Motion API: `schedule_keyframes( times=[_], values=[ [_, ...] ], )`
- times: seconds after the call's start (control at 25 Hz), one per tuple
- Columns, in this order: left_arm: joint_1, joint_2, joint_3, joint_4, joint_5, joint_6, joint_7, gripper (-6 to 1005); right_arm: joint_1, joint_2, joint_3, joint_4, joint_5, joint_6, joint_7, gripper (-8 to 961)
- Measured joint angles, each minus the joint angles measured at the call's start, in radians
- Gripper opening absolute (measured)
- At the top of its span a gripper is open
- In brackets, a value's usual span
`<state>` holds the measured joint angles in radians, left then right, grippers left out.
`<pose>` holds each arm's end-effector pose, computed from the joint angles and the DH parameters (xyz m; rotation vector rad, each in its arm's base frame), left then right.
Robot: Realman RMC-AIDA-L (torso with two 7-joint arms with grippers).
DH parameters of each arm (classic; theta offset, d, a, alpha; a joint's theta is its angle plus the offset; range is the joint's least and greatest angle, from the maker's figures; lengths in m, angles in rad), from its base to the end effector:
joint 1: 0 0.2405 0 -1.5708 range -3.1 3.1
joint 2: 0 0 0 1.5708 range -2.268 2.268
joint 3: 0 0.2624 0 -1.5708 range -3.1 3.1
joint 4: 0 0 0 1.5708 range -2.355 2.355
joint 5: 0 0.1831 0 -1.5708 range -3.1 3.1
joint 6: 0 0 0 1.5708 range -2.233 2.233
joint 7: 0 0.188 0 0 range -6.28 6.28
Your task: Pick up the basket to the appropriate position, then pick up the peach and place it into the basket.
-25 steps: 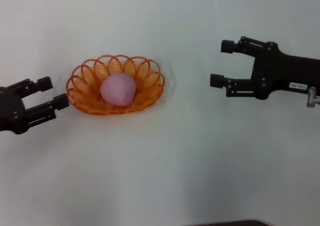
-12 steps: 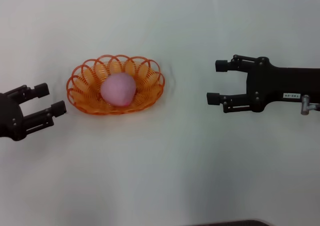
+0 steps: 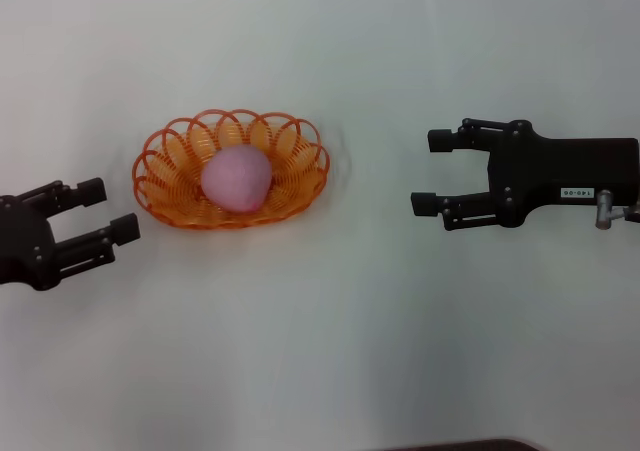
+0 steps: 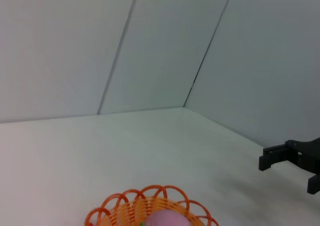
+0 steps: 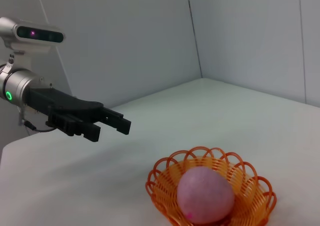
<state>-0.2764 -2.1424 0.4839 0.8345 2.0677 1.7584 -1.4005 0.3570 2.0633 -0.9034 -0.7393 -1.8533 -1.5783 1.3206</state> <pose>-0.2839 0.2544 -0.0164 -2.5581 -0.8426 -0.7733 0.2547 0.2844 -0.0431 -2.7698 0.5600 0.6744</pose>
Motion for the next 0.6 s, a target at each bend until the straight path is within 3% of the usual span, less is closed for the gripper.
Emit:
schedule_keyframes(
  times=[0.6],
  values=[
    [-0.006,-0.005,0.002,-0.006,0.005,-0.010,0.000,735,0.002,0.003,-0.003,0.000,-0.001,0.000,0.024,925]
  ],
)
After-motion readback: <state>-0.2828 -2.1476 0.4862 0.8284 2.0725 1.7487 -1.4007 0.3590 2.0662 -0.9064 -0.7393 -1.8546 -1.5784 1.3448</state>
